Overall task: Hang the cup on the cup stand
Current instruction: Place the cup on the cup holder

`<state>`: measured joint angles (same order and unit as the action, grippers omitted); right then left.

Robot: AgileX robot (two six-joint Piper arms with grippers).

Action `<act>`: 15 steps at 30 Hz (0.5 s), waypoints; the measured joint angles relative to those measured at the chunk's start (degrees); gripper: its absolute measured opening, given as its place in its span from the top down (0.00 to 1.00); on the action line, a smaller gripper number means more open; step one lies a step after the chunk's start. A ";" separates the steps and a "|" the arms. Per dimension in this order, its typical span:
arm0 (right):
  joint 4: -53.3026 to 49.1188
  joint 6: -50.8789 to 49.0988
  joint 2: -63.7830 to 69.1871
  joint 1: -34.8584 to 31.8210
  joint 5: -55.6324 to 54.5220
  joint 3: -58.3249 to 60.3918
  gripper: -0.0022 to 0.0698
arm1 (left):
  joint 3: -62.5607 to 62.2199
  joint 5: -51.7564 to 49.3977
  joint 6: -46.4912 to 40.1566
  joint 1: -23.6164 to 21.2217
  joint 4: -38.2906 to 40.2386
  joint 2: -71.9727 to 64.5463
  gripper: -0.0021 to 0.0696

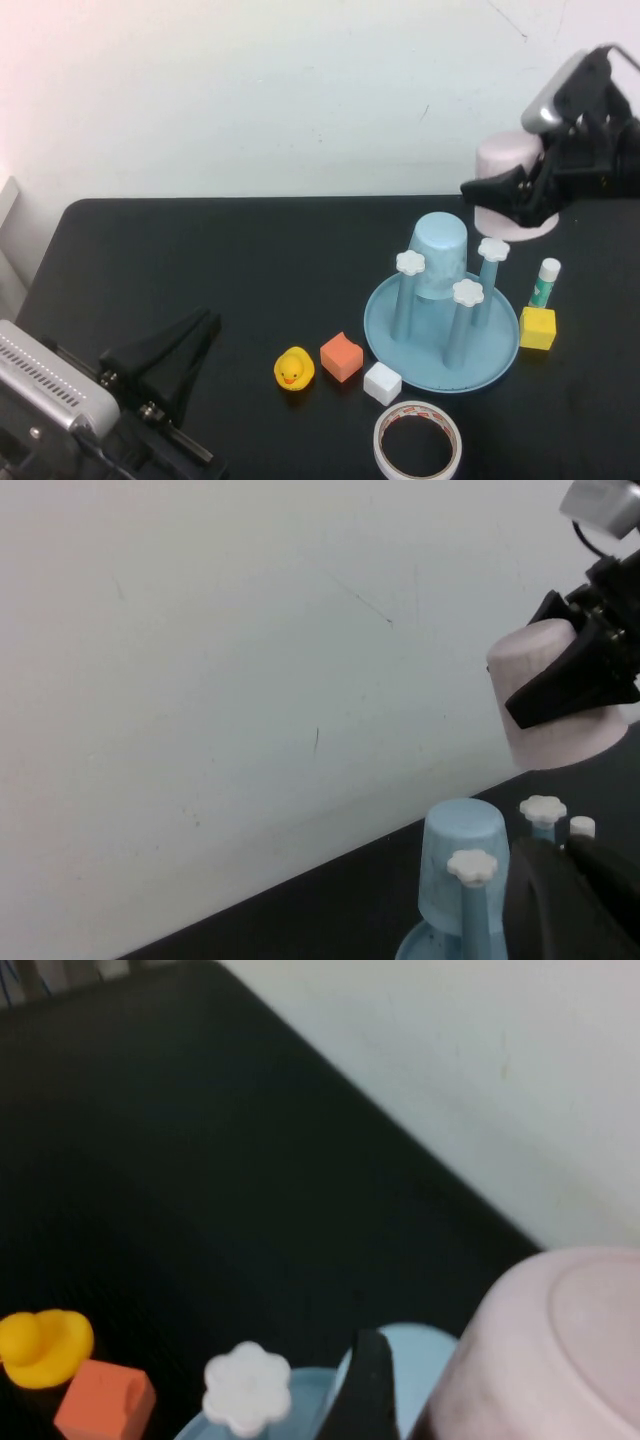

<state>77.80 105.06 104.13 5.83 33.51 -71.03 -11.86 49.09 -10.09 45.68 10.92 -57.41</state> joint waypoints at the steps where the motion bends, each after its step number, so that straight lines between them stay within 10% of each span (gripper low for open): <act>1: 0.54 0.11 0.82 -0.11 -0.12 0.00 0.14 | 0.08 -0.26 0.00 0.00 -0.09 0.00 0.97; 15: 6.48 6.00 7.72 -0.32 0.34 0.00 0.14 | 0.22 -3.98 0.00 0.00 -0.22 0.00 0.97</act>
<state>84.28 111.06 111.85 5.51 33.85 -71.03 -11.64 45.11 -10.09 45.68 10.70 -57.41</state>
